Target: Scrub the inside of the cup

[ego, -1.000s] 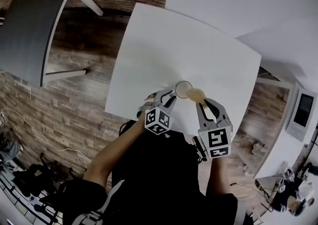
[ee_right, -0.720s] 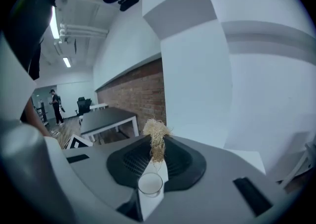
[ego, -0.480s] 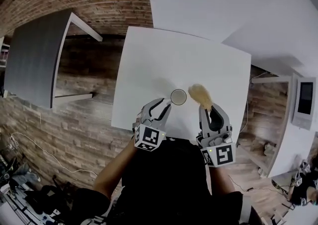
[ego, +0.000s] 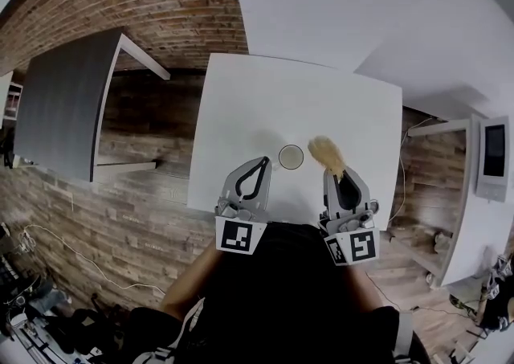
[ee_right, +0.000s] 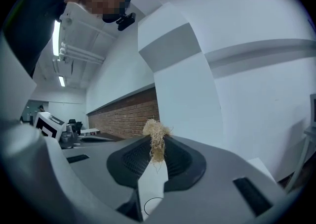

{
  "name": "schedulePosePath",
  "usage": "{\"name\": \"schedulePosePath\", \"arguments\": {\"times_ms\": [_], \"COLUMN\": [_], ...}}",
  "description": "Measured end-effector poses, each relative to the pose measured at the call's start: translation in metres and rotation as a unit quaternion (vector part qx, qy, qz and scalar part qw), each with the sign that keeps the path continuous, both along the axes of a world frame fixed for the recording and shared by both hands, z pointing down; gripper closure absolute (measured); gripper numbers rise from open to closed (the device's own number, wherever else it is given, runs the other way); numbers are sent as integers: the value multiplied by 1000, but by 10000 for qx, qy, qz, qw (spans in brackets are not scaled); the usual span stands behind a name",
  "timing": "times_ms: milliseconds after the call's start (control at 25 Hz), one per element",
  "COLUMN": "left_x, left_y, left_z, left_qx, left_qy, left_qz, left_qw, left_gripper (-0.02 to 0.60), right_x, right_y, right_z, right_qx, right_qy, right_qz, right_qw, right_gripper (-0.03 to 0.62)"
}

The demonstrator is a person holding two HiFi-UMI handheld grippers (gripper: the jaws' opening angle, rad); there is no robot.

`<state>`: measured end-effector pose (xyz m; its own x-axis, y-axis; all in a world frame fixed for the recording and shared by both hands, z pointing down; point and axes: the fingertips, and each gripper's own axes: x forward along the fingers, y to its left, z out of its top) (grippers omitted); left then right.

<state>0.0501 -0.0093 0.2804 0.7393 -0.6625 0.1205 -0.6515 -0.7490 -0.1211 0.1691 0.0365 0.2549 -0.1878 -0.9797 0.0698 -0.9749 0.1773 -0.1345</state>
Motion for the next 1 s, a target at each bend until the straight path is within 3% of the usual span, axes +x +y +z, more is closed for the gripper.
{"name": "schedulePosePath", "arguments": {"times_ms": [1000], "left_x": [3], "left_y": [0], "left_z": [3], "left_qx": [-61], "left_qy": [77], "left_qz": [41], "left_qw": [9999], "left_gripper": [577], "right_x": [-4], "right_y": [-1], "right_z": [2], "right_qx": [-67], "right_qy": [52], "right_qz": [72], "right_qw": [9999], "right_gripper": [539]}}
